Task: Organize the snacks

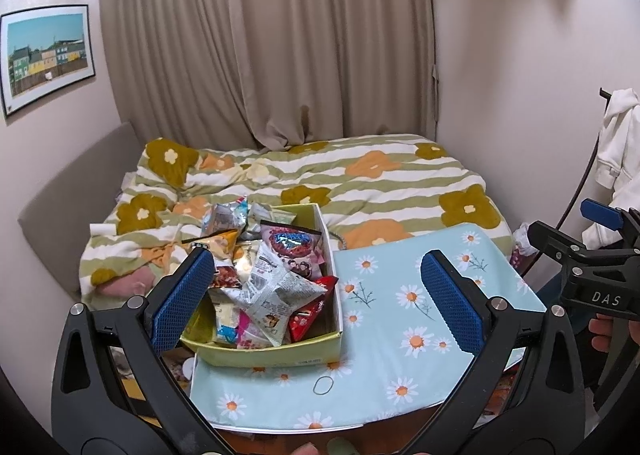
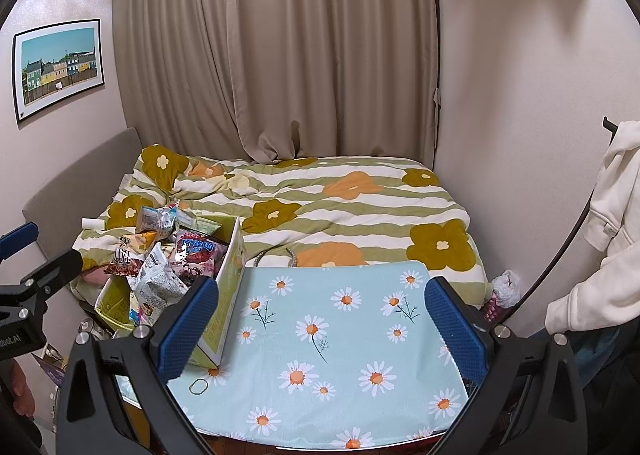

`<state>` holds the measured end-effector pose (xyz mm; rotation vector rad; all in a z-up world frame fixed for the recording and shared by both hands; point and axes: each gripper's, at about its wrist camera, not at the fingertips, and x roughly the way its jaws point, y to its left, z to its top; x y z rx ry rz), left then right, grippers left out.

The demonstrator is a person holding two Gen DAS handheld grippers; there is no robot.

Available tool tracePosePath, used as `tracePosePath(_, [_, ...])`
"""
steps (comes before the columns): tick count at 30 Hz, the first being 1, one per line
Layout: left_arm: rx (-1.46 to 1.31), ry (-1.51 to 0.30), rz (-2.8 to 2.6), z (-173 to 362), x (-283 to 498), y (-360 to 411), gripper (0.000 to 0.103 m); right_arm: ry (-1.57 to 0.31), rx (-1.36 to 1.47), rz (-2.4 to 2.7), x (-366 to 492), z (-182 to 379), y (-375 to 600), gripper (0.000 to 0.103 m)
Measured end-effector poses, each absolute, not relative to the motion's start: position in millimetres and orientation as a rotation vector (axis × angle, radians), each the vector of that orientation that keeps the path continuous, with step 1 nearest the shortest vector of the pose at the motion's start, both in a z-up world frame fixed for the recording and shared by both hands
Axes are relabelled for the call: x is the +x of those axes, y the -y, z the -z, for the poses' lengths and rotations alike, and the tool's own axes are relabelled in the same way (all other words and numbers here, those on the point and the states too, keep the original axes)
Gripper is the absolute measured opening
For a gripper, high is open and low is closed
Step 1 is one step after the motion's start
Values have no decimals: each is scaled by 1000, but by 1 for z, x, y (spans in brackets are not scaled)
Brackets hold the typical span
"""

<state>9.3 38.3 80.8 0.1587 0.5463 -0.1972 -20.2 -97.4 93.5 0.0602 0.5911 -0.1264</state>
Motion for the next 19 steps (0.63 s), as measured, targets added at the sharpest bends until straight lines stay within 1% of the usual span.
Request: tracePosePath(19, [147,-524,161,-79,18,-42,103,-594,65,129,-19,-91,98,103])
